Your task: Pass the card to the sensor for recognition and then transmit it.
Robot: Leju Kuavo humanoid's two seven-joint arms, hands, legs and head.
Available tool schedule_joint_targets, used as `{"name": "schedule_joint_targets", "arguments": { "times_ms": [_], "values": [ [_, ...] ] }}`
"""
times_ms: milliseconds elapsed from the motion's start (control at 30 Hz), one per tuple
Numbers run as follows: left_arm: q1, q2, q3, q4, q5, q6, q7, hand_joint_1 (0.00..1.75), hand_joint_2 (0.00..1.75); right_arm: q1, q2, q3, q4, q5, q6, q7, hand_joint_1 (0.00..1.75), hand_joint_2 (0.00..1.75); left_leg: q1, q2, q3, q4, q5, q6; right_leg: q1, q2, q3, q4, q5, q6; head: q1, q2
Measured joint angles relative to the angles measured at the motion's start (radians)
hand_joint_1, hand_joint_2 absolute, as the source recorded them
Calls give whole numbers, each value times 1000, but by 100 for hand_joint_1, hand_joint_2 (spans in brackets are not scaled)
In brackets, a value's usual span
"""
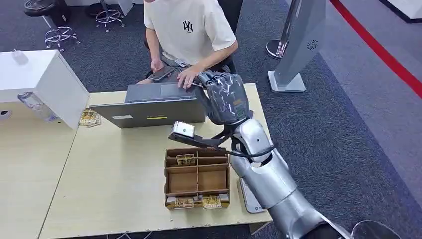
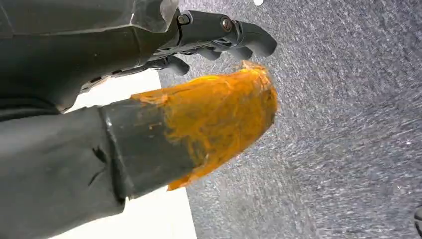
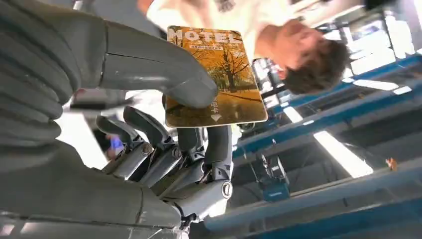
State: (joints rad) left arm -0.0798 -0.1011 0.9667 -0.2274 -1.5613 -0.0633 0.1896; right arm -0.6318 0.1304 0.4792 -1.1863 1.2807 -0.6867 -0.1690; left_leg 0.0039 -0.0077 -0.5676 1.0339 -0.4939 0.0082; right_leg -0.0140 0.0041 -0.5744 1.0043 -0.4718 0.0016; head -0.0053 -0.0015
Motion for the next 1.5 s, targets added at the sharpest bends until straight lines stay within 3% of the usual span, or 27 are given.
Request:
{"name": "schedule_joint_targets", "arguments": {
  "times_ms": [267,500,1300,1367,1400,1500],
  "values": [
    [0,6,-23,0,-7,-9,-2,0,0,-112,27,-68,222,193,-3,77,175,175,0,0,0,0,0,0,0,0,0,0,0,0,0,0],
    [0,9,-40,0,-7,-10,-2,0,0,-160,32,-78,338,259,-3,139,175,175,0,0,0,0,0,0,0,0,0,0,0,0,0,0],
    [0,10,-56,0,-7,-11,5,0,0,-165,32,-82,389,262,-4,156,175,175,0,0,0,0,0,0,0,0,0,0,0,0,0,0],
    [0,10,-56,0,-7,-11,6,0,0,-163,32,-81,389,264,-4,159,0,175,0,0,0,0,0,0,0,0,0,0,0,0,0,0],
    [0,10,-56,0,-7,-11,8,0,0,-163,32,-81,390,264,-4,161,0,0,0,0,0,0,0,0,0,0,0,0,0,0,0,0],
    [0,11,-58,0,-7,-11,8,0,0,-163,32,-81,390,265,-4,166,0,0,0,0,0,0,0,0,0,0,0,0,0,0,0,0]
  ]
}}
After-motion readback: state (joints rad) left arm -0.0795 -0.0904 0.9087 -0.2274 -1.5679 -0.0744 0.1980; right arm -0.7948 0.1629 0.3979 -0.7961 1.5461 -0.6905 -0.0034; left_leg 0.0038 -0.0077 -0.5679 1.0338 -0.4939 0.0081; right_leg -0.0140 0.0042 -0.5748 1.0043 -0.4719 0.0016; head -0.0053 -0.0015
